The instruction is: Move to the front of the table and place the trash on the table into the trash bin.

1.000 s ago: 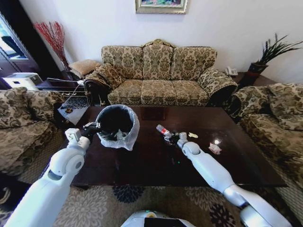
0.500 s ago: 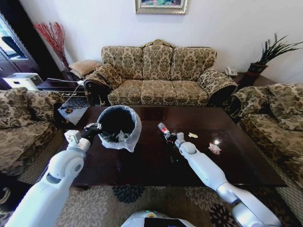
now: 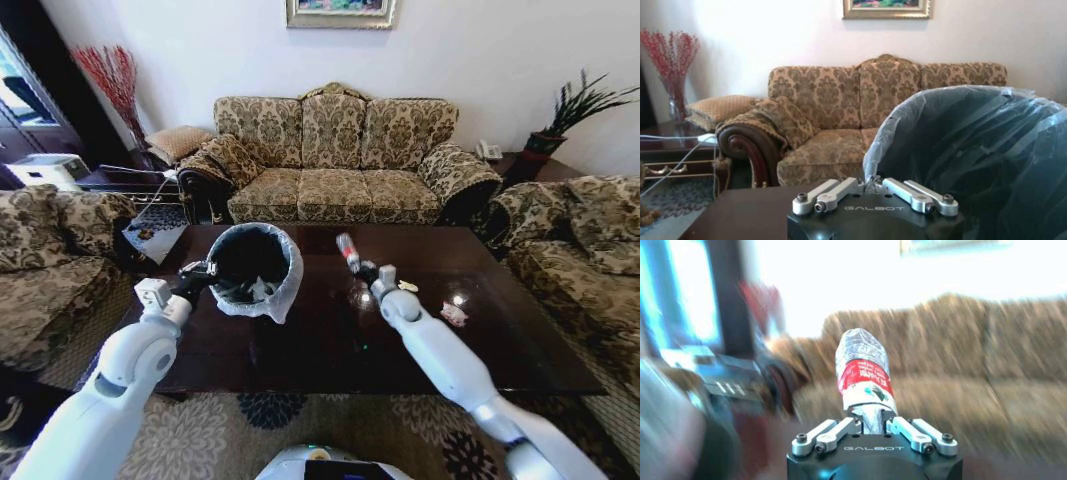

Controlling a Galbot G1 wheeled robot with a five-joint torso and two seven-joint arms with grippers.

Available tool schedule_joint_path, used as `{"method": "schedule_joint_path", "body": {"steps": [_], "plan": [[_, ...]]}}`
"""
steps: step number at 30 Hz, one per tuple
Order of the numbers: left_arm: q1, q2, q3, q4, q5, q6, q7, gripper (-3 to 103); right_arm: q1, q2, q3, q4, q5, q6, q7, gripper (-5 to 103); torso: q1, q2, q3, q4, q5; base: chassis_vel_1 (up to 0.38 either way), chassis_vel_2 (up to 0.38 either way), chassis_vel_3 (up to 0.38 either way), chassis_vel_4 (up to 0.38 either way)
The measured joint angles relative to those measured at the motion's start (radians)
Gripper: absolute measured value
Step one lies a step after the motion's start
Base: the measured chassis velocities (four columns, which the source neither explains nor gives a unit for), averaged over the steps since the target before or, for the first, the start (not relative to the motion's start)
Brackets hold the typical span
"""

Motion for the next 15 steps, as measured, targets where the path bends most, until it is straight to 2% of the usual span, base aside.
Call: {"method": "schedule_joint_path", "body": {"steps": [2, 3, 5, 6, 8, 9, 10, 13, 15], "plan": [[0.009, 0.002, 0.007, -0.008, 0.007, 0.002, 0.006, 2, 0.091, -0.023, -0.054, 0.13, 0.095, -0.022, 0.044, 10, 0.0, 0.0, 0.0, 0.0004, 0.0003, 0.0, 0.0, 0.0, 0.0], [0.009, 0.002, 0.007, -0.008, 0.007, 0.002, 0.006, 2, 0.091, -0.023, -0.054, 0.13, 0.095, -0.022, 0.044, 10, 0.0, 0.0, 0.0, 0.0004, 0.0003, 0.0, 0.0, 0.0, 0.0], [0.019, 0.005, 0.008, -0.015, 0.015, 0.003, 0.01, 2, 0.239, -0.032, -0.15, 0.244, 0.238, -0.053, 0.112, 10, 0.0, 0.0, 0.0, 0.0008, 0.0001, 0.0, 0.0, 0.0, 0.0], [0.019, 0.005, 0.008, -0.015, 0.015, 0.003, 0.01, 2, 0.239, -0.032, -0.15, 0.244, 0.238, -0.053, 0.112, 10, 0.0, 0.0, 0.0, 0.0008, 0.0001, 0.0, 0.0, 0.0, 0.0], [0.025, 0.008, 0.008, -0.02, 0.018, 0.008, 0.011, 2, 0.372, -0.031, -0.262, 0.333, 0.375, -0.095, 0.163, 10, 0.0, 0.0, 0.0, 0.0012, -0.0005, 0.0, 0.0, 0.0, 0.0], [0.025, 0.01, 0.007, -0.024, 0.018, 0.011, 0.011, 2, 0.407, -0.033, -0.311, 0.363, 0.406, -0.116, 0.164, 10, 0.0, 0.0, 0.0, 0.0013, -0.0003, 0.0, 0.0, 0.0, 0.0], [0.025, 0.01, 0.007, -0.024, 0.018, 0.011, 0.011, 2, 0.407, -0.033, -0.311, 0.363, 0.406, -0.116, 0.164, 10, 0.0, 0.0, 0.0, 0.0013, -0.0003, 0.0, 0.0, 0.0, 0.0], [0.026, 0.019, 0.005, -0.033, 0.017, 0.016, 0.006, 2, 0.443, -0.059, -0.44, 0.392, 0.395, -0.138, 0.12, 10, 0.0, 0.0, 0.0, 0.0005, 0.0004, 0.0, 0.0, 0.0, 0.0], [0.026, 0.021, 0.005, -0.034, 0.017, 0.018, 0.004, 2, 0.441, -0.069, -0.467, 0.397, 0.385, -0.143, 0.109, 10, 0.0, 0.0, 0.0, 0.0002, 0.0007, 0.0, 0.0, 0.0, 0.0]]}}
